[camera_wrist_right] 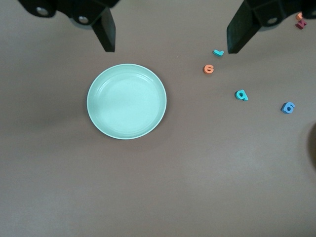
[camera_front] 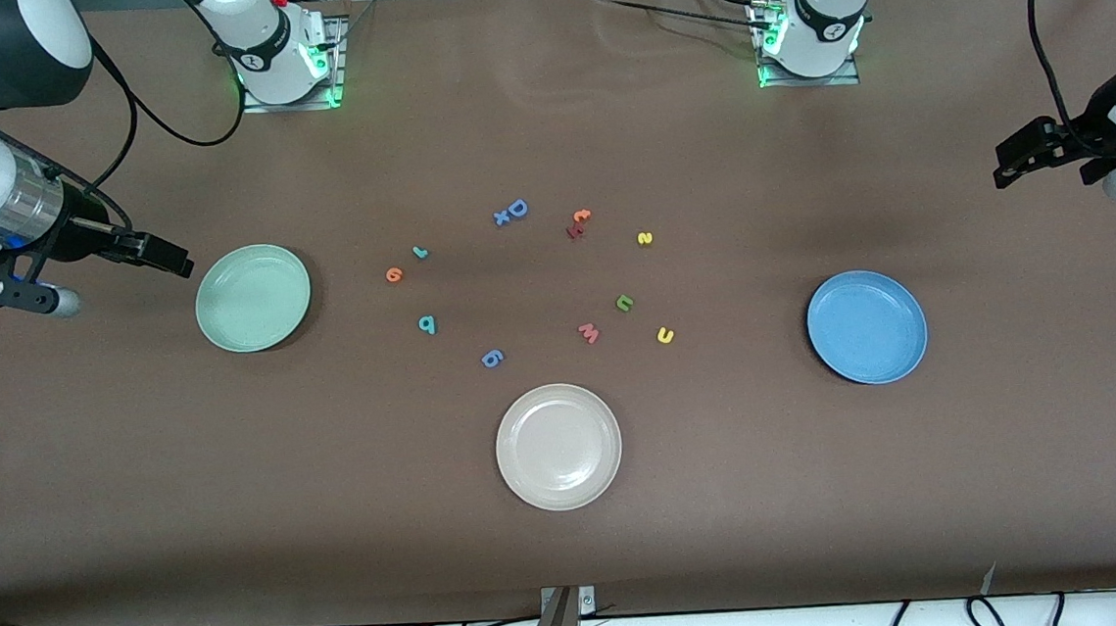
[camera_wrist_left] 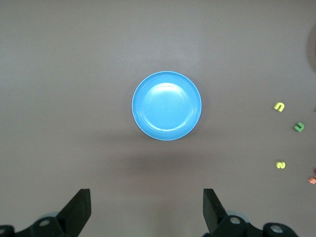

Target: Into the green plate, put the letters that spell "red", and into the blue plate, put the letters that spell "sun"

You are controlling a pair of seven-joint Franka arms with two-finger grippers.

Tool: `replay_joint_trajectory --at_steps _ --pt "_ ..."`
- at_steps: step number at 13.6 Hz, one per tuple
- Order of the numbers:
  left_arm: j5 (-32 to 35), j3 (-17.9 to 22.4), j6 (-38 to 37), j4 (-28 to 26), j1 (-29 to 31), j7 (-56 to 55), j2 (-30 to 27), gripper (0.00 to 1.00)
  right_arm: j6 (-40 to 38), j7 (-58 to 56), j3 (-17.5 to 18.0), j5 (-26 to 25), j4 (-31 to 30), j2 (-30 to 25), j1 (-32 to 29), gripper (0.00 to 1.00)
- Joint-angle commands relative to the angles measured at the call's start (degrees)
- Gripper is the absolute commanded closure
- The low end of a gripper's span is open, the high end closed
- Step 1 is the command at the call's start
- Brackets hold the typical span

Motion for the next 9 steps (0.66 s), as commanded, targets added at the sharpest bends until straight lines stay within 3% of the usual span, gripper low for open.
replay_joint_trajectory --at_steps 1,9 --pt "-1.52 0.12 -0.77 1.45 0.37 1.78 0.72 0.00 -0.60 0.65 -0.06 0.51 0.02 -0.17 0.00 0.00" --pt "-2.83 0.12 -0.59 1.45 0.37 1.95 1.07 0.00 -0.60 0.65 -0.06 0.51 0.02 -0.17 0.00 0.00"
